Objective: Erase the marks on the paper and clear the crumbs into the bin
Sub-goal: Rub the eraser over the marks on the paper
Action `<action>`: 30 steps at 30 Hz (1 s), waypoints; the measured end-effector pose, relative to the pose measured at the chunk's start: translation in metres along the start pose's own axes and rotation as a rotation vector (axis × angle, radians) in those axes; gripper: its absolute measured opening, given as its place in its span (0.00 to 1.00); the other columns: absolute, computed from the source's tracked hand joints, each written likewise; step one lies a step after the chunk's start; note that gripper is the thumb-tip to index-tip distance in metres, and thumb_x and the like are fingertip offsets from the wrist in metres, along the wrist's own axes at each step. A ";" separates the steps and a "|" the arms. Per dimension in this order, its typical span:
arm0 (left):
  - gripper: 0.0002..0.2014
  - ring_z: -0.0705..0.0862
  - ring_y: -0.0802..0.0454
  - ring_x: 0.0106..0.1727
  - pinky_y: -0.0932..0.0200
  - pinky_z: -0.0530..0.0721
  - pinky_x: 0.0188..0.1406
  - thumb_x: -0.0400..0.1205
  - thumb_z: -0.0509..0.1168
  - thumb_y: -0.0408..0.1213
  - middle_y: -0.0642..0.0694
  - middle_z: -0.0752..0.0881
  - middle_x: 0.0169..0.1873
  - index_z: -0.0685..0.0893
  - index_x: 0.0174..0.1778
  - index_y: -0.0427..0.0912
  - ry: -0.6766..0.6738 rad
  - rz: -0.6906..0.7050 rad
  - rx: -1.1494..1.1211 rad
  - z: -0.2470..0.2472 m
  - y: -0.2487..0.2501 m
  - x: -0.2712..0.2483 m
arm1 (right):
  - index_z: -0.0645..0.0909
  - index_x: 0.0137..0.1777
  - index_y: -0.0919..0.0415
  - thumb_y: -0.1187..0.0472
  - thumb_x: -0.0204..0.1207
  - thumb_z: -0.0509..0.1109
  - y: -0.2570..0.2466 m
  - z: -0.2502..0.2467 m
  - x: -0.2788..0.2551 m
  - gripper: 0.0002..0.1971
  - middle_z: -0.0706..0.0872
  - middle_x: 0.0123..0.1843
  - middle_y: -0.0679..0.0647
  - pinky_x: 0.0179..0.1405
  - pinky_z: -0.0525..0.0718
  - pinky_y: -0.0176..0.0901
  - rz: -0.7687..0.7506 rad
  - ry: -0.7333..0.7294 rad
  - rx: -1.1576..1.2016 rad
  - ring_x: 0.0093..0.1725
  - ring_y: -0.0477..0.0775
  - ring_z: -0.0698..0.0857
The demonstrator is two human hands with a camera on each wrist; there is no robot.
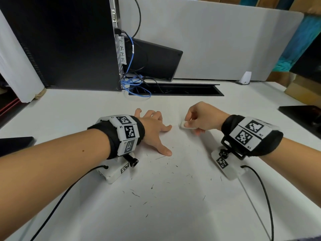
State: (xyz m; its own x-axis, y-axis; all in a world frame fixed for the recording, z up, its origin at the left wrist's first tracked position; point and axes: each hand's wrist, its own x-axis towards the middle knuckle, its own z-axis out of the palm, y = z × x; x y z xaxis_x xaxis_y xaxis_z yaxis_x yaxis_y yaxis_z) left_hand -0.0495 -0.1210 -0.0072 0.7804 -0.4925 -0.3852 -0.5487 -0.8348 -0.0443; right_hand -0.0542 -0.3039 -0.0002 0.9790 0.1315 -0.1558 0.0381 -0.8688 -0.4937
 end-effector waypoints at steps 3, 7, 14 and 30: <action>0.47 0.48 0.51 0.80 0.36 0.38 0.77 0.66 0.63 0.73 0.50 0.58 0.74 0.53 0.80 0.64 -0.004 -0.004 -0.001 0.000 0.000 -0.001 | 0.78 0.37 0.60 0.60 0.74 0.72 -0.006 0.005 0.002 0.08 0.84 0.28 0.54 0.18 0.74 0.31 -0.012 -0.071 -0.016 0.21 0.45 0.82; 0.49 0.50 0.51 0.79 0.37 0.40 0.77 0.65 0.64 0.73 0.51 0.59 0.72 0.52 0.80 0.65 -0.010 -0.007 -0.013 0.002 -0.001 0.000 | 0.78 0.35 0.58 0.62 0.75 0.72 -0.012 0.014 -0.001 0.08 0.84 0.31 0.53 0.30 0.81 0.35 -0.062 -0.162 -0.018 0.29 0.54 0.84; 0.47 0.50 0.51 0.78 0.36 0.42 0.77 0.62 0.68 0.72 0.50 0.60 0.69 0.59 0.77 0.67 -0.018 -0.004 -0.035 0.001 -0.005 -0.002 | 0.77 0.33 0.54 0.61 0.74 0.72 -0.029 0.021 -0.005 0.10 0.87 0.33 0.58 0.27 0.76 0.27 -0.161 -0.160 -0.118 0.23 0.46 0.80; 0.49 0.48 0.51 0.79 0.34 0.38 0.77 0.61 0.69 0.71 0.51 0.58 0.71 0.51 0.77 0.73 -0.061 -0.040 -0.065 0.010 -0.023 -0.018 | 0.77 0.34 0.53 0.56 0.73 0.73 -0.039 0.031 -0.005 0.10 0.80 0.27 0.45 0.31 0.75 0.31 -0.244 -0.183 -0.196 0.24 0.41 0.77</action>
State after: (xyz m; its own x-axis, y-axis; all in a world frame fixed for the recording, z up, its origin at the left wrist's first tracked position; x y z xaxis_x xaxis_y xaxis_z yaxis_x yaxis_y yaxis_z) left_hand -0.0538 -0.0905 -0.0082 0.7803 -0.4446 -0.4399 -0.4958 -0.8685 -0.0016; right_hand -0.0666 -0.2556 -0.0065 0.8850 0.4139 -0.2131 0.3211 -0.8741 -0.3644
